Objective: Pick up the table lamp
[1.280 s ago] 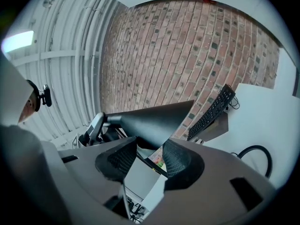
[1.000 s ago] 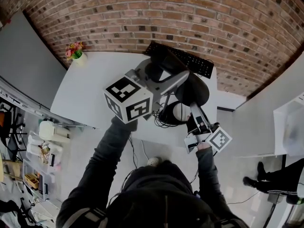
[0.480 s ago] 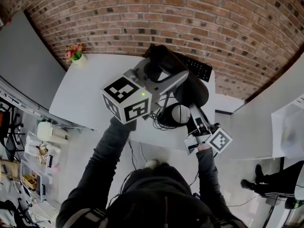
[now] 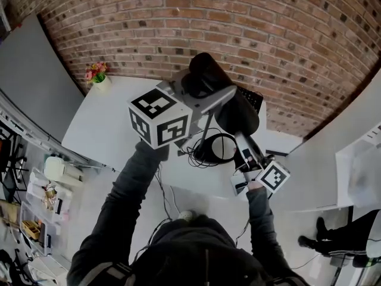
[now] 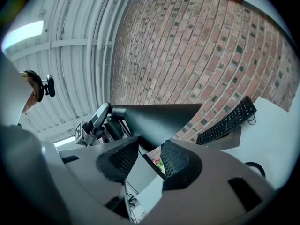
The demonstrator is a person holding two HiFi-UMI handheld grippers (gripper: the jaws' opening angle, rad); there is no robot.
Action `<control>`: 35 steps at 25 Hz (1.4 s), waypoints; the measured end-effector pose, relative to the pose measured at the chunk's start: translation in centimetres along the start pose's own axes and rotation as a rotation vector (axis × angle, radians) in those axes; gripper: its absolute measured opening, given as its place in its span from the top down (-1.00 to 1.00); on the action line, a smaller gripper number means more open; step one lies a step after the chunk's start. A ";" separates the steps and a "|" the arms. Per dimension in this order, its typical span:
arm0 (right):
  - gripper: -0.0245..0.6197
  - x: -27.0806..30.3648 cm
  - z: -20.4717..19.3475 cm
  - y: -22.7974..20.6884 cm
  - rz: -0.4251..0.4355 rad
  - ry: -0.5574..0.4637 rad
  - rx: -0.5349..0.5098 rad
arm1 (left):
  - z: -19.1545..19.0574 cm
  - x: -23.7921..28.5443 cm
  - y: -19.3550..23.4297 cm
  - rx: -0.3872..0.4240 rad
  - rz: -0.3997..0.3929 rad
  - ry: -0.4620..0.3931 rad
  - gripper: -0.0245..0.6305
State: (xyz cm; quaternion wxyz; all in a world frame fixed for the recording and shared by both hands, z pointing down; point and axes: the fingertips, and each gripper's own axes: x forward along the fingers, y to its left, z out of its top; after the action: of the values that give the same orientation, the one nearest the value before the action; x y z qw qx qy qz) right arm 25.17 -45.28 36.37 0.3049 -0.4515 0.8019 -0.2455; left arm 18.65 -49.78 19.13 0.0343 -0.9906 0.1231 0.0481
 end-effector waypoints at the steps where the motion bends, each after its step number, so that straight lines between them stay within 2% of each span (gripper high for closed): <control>1: 0.48 0.2 0.3 0.2 0.006 0.001 -0.010 | 0.5 0.0 0.1 0.004 0.000 -0.007 0.21; 14: 0.49 2.3 3.9 3.4 0.087 -0.036 -0.039 | 5.9 0.4 0.1 0.111 -0.016 -0.035 0.20; 35: 0.49 1.8 3.5 2.9 0.063 -0.047 -0.035 | 5.2 0.4 0.3 0.101 -0.024 -0.030 0.20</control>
State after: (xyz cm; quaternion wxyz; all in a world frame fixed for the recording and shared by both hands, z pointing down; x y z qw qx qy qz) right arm 25.30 -45.91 31.50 0.3234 -0.4368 0.8125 -0.2111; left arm 18.52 -49.71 13.90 0.0869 -0.9882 0.1132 0.0561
